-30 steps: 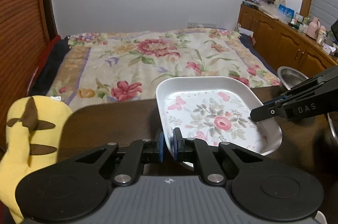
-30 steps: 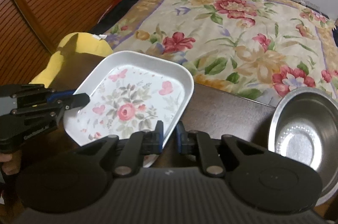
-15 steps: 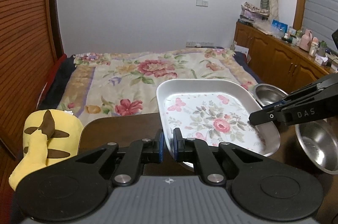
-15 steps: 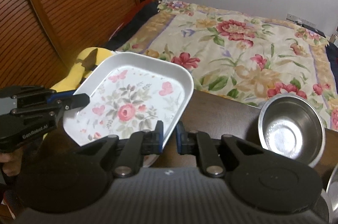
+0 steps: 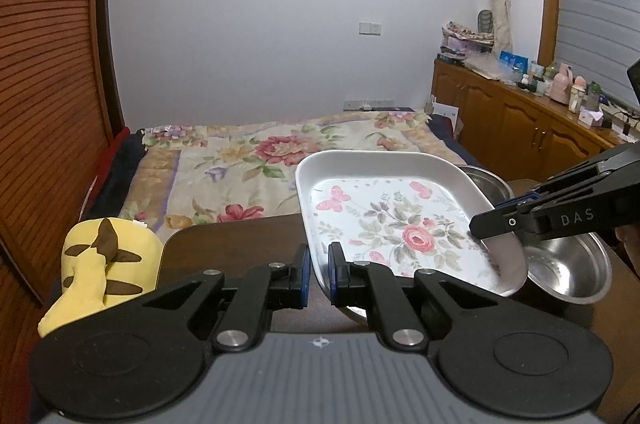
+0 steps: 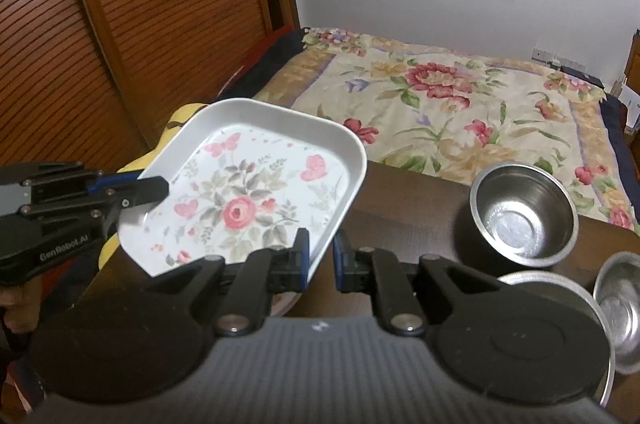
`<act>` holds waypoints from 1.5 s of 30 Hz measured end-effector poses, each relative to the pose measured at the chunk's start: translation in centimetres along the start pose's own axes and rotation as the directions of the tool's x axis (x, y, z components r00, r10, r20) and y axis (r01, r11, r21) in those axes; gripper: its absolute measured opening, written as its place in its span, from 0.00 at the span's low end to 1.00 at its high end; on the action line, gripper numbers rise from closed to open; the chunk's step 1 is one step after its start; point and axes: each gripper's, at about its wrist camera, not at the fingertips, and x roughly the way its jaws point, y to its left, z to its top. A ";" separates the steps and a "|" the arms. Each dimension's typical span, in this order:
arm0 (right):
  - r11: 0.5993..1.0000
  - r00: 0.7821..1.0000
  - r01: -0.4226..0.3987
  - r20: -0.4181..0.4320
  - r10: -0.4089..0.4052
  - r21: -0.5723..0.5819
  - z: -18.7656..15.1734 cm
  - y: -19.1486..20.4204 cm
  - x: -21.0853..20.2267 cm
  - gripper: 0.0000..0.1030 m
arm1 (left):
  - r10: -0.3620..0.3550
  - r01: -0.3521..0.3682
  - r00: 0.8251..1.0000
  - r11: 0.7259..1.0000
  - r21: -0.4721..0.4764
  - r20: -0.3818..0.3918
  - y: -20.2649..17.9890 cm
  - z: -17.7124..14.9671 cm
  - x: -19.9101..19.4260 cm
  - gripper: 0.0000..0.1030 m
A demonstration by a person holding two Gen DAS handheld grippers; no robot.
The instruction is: Organize plates and bowls
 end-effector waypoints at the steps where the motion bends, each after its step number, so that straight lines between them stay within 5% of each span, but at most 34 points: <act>1: 1.000 1.000 -0.001 0.004 0.001 -0.001 -0.3 0.1 -0.2 0.14 | 0.001 -0.001 1.000 1.000 0.002 0.002 -0.2 -0.2 -0.4 0.10; 15: 0.999 0.999 -0.036 0.016 0.035 0.006 -4.4 1.3 -2.4 0.14 | 0.004 -0.004 1.000 1.000 0.001 0.010 -1.4 -3.3 -3.8 0.10; 26: 0.999 0.999 -0.049 0.002 0.049 -0.006 -8.2 2.4 -2.1 0.14 | 0.005 -0.006 0.999 1.000 -0.016 -0.054 -1.9 -7.5 -4.0 0.10; 45: 0.999 0.999 -0.041 0.002 0.041 -0.005 -10.3 2.9 -1.8 0.14 | 0.008 -0.011 0.995 1.000 -0.029 -0.101 -2.8 -10.8 -4.3 0.10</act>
